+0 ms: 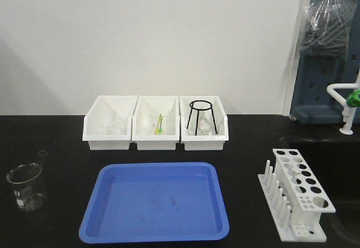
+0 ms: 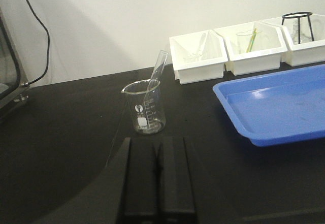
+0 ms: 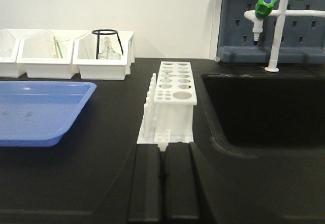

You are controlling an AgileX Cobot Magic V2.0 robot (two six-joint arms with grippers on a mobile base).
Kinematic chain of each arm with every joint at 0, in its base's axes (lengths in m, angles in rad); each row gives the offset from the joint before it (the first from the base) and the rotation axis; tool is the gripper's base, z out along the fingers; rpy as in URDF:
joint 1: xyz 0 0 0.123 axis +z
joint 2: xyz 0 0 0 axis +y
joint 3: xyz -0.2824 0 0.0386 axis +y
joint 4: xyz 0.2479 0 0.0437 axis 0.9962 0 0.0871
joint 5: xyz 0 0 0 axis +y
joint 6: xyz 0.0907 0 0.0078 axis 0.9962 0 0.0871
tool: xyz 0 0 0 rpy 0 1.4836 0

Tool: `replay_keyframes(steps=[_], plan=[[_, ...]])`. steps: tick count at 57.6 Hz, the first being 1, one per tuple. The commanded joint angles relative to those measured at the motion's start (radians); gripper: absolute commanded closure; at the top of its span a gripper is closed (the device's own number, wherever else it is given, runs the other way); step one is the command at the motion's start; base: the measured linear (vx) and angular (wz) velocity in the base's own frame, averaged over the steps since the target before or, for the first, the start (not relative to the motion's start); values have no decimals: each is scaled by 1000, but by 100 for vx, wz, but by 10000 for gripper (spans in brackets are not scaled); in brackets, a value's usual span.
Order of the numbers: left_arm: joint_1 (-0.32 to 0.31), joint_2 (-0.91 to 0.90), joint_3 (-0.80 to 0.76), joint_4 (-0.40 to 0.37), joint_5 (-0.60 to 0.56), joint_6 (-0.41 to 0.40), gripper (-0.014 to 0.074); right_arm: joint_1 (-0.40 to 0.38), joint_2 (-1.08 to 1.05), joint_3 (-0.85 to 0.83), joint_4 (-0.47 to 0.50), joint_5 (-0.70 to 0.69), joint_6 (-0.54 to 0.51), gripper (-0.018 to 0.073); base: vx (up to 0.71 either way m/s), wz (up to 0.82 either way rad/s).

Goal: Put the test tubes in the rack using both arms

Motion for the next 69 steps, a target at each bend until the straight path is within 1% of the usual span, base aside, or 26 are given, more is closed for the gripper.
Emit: replay_keyframes(steps=[1,34,69], plan=[[4,-12,-26,-6,-76,-6,601,-1,-13,14,-10,-83,-5,568,29,0],[4,-12,-26,-6,-76,-6,601,-1,-13,14,-10,-81,-5,568,21,1],[4,-12,-26,-6,-76,-6,601,-1,-13,14,-10,-82,-5,568,6,0]])
